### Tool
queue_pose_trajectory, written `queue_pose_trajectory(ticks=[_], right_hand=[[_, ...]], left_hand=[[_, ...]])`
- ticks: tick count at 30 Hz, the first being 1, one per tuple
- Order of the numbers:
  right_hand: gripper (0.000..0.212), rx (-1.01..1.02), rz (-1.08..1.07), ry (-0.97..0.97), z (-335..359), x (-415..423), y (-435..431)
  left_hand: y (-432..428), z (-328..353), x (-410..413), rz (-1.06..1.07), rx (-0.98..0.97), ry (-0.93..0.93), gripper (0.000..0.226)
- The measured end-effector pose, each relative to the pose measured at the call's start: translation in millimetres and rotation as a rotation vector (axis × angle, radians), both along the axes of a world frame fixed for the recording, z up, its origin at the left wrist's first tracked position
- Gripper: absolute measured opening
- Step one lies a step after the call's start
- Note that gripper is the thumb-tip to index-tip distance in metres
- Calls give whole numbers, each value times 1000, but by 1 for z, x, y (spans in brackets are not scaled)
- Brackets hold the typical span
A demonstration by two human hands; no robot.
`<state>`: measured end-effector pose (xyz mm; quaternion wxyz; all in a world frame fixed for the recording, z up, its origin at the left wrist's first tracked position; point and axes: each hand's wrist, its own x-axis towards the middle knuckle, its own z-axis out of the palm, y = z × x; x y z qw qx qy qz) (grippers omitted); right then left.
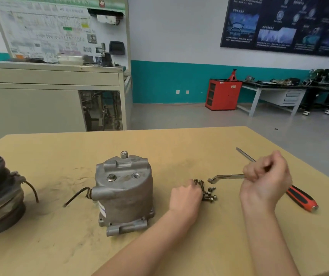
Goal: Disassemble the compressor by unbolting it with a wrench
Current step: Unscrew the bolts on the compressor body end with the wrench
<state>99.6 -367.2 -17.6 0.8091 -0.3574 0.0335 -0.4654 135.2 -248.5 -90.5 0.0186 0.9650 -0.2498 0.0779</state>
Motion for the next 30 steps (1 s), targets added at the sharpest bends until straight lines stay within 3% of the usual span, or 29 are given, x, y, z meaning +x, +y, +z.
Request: queue_pose_trajectory(ticks=[3,7,9,11,14,15,18,20,21,25,30], right_hand=[[41,193,166,-2,14,-11,-2],[36,240,245,-66,38,-26,11],[30,229,314,-136,53,-32,18],[28,195,397,-207,63,-35,26],[26,74,522,-261,71,-37,48],[25,25,557,-266,71,-38,58],[21,-94,655,-276,66,-41,90],[22,-124,736,-293,62,-41,109],[24,-126,771,-298,60,-40,116],[27,-162,813,-274,50,-33,133],[42,-285,785,-257,23,-31,135]], left_hand=[[3,1,-4,-44,43,-16,32],[12,27,-31,-64,-23,-100,27],[29,42,-57,-84,-134,-249,27],[61,61,-81,-189,-339,-227,31],[136,104,-79,-217,-574,-464,33],[162,113,-67,-172,-592,-405,38],[227,118,-25,-36,-464,170,84],[241,97,-9,-41,-477,438,95],[242,84,-5,-63,-542,487,95],[237,60,-7,-32,-721,444,94],[215,59,-35,148,-530,190,101]])
